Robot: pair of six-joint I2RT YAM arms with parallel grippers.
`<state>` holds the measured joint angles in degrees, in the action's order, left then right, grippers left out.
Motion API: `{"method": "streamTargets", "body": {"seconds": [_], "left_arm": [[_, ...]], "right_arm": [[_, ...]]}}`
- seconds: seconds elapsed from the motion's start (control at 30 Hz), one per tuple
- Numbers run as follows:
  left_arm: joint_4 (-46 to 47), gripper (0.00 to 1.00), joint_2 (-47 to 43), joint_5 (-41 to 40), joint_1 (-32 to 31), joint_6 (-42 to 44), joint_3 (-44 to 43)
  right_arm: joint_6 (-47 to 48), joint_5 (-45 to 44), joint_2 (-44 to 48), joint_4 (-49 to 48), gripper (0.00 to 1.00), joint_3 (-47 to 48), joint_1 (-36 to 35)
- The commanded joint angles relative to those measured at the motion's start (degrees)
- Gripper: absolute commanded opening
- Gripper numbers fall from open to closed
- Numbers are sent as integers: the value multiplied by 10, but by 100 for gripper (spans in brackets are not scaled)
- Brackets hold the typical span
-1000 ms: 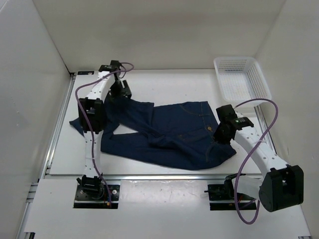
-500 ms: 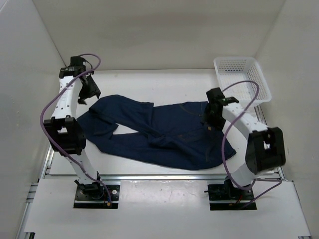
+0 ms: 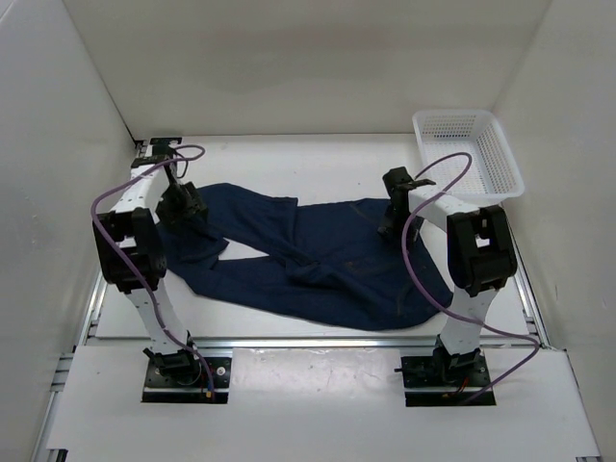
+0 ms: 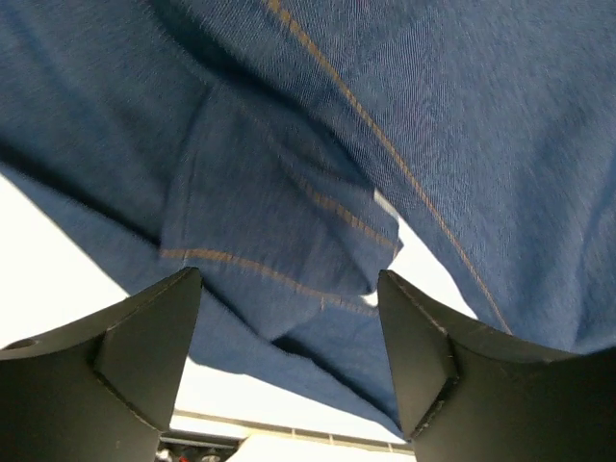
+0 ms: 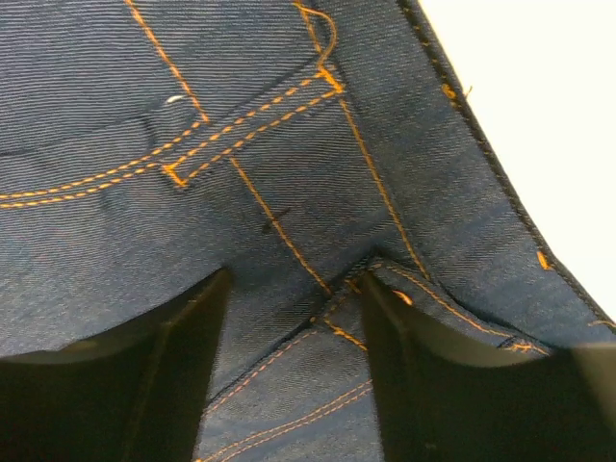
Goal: Fold and stack the trousers
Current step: Flatten the trousers out
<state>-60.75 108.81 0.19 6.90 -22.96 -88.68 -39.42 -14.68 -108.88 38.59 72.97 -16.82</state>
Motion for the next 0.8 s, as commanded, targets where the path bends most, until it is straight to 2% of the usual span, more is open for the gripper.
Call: {"method": "streamTargets", "body": {"seconds": [0.0, 0.07, 0.1, 0.17, 0.33, 0.4, 0.57, 0.77], "left_arm": [[41, 81, 18, 16, -2, -9, 3], [46, 56, 30, 16, -2, -16, -12], [46, 43, 38, 16, -2, -16, -20], [34, 11, 43, 16, -2, -16, -50], [12, 11, 29, 10, -2, -16, -95], [5, 11, 14, 10, -2, -16, -102], [-15, 11, -31, 3, -7, -10, -125], [-27, 11, -42, -10, -18, -4, -168]], "right_arm": [[-21, -26, -2, -4, 59, -9, 8], [-21, -21, -2, -4, 47, -14, 13], [-21, -21, 4, -4, 20, -19, 14], [-21, -21, 11, 2, 0, -26, 14], [-35, -38, 85, 2, 0, -90, 34], [-41, -50, 143, 15, 0, -112, 42], [-62, -105, 289, 76, 0, -176, 60], [-80, -141, 391, 134, 0, -224, 101]]}}
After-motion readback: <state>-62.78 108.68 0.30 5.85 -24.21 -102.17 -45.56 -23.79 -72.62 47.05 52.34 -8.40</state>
